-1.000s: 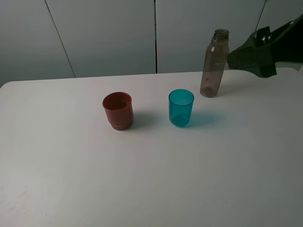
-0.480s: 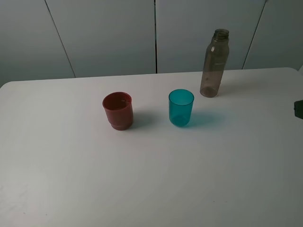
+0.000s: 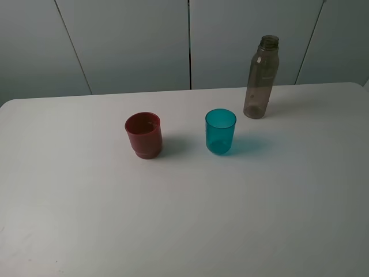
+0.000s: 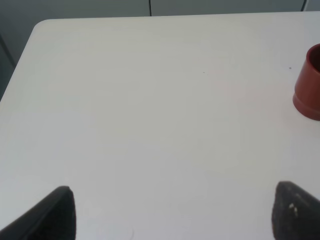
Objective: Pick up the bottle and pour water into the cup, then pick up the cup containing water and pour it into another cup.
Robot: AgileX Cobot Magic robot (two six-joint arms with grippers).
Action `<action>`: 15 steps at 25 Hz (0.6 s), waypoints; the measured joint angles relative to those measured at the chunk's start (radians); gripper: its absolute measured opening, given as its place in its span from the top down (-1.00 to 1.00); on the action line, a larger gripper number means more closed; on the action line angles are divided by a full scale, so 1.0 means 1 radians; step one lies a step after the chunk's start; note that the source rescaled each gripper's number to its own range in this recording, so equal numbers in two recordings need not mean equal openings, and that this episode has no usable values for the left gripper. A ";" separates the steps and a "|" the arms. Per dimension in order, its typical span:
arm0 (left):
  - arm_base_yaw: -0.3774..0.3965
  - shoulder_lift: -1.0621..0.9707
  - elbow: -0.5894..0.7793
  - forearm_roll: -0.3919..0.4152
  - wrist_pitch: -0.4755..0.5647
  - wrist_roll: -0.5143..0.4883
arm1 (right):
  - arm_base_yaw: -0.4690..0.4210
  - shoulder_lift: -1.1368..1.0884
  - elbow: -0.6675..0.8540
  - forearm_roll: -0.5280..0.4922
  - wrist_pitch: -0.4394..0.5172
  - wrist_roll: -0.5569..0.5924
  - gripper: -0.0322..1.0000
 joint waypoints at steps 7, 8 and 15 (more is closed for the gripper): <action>0.000 0.000 0.000 0.000 0.000 0.000 | -0.142 -0.073 -0.004 0.050 0.139 -0.127 -0.99; 0.000 0.000 0.000 0.000 0.000 0.000 | -0.142 -0.082 0.000 0.050 0.153 -0.134 -0.99; 0.000 0.000 0.000 0.000 0.000 0.000 | -0.145 -0.227 0.009 0.050 0.158 -0.141 -0.99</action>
